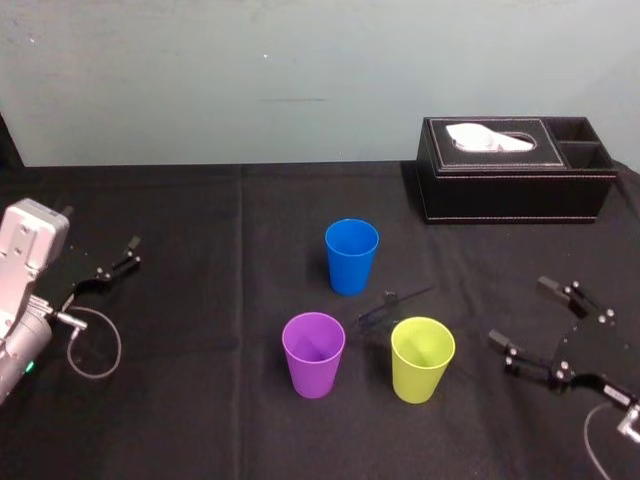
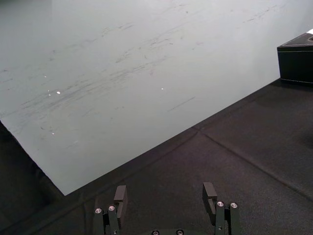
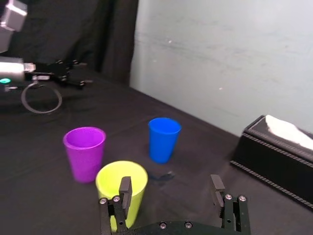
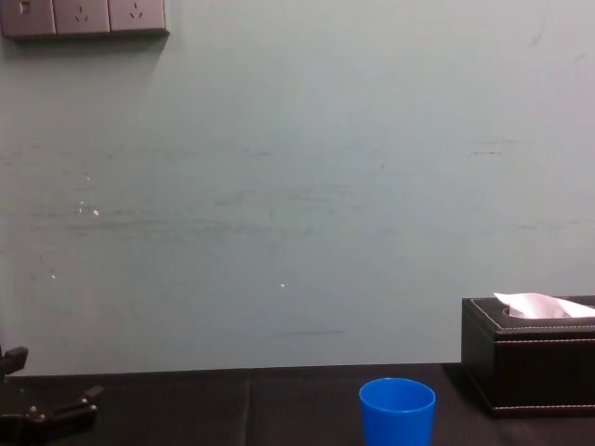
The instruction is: Stack the three plastic cups sequentially using one hand.
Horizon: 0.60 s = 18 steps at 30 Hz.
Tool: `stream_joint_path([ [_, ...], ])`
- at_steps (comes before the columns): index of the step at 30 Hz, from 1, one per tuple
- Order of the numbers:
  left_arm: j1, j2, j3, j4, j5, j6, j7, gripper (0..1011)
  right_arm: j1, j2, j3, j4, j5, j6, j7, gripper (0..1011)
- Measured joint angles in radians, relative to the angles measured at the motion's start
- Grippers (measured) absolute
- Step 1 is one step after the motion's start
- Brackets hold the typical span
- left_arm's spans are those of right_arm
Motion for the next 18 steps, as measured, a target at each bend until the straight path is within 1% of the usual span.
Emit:
stream_joint_path([
  [4,0.000,0.000,0.000,0.000,0.000,0.000,0.000,1010,-0.024,0.002,0.001,-0.003,0.004,-0.004,0.034,1003],
  [7,0.000,0.000,0.000,0.000,0.000,0.000,0.000,1010,-0.031,-0.001,-0.002,-0.004,0.004,-0.004,0.047,1003],
  [13,0.000,0.000,0.000,0.000,0.000,0.000,0.000,1010,-0.037,-0.021,-0.015,-0.003,-0.011,-0.004,0.069,1003],
  [18,0.000,0.000,0.000,0.000,0.000,0.000,0.000,1010,-0.029,-0.046,-0.032,0.010,-0.029,0.004,0.083,1003],
])
